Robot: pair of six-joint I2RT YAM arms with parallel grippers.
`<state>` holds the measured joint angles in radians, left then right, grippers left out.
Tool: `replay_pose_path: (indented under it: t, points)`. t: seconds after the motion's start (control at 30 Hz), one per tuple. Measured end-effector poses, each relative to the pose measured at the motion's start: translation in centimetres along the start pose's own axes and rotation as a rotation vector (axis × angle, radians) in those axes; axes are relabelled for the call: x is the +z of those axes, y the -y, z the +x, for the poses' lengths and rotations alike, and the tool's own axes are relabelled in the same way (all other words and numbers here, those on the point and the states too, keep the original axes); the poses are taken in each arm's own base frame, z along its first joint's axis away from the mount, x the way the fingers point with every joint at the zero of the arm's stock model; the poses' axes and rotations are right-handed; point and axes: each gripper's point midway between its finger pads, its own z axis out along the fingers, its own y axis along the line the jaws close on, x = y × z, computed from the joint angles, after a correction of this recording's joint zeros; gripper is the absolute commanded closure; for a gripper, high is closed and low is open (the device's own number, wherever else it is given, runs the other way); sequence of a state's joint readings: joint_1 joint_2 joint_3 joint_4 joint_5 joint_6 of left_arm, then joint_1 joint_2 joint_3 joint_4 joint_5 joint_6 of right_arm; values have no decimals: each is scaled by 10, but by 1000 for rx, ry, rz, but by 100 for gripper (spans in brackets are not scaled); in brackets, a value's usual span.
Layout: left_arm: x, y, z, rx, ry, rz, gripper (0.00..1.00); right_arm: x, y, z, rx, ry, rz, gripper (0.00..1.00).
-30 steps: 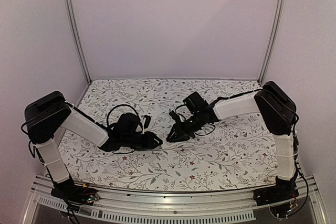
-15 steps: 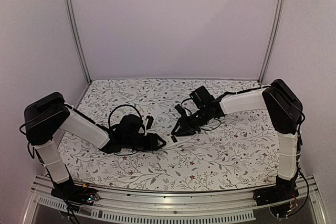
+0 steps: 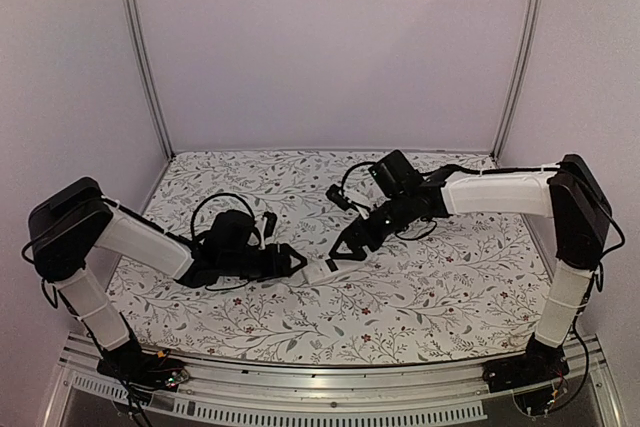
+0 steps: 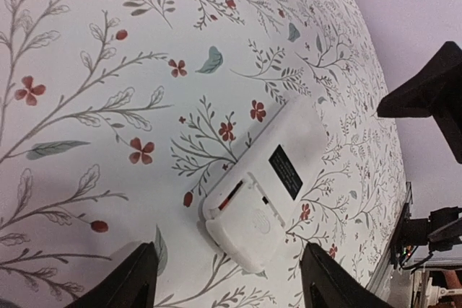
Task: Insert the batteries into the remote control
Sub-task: Move the remote control to the center of the board.
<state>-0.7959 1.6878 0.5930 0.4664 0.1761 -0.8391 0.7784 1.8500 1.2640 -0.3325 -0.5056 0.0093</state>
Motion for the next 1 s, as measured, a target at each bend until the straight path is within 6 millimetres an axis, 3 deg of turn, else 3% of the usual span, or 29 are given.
replay_pose_path:
  t: [0.33, 0.47, 0.67, 1.0]
  points:
    - [-21, -28, -28, -90, 59, -6, 31, 8, 4, -15, -502, -51, 64, 1]
    - [-26, -34, -30, -104, 64, -7, 31, 23, 9, -9, -576, -91, 42, 1]
    - [-29, -35, -27, -110, 58, 2, 31, 47, 19, 17, -628, -177, -6, 1]
    - [-33, -38, -27, -117, 73, 19, 31, 73, 16, 32, -710, -256, -35, 1]
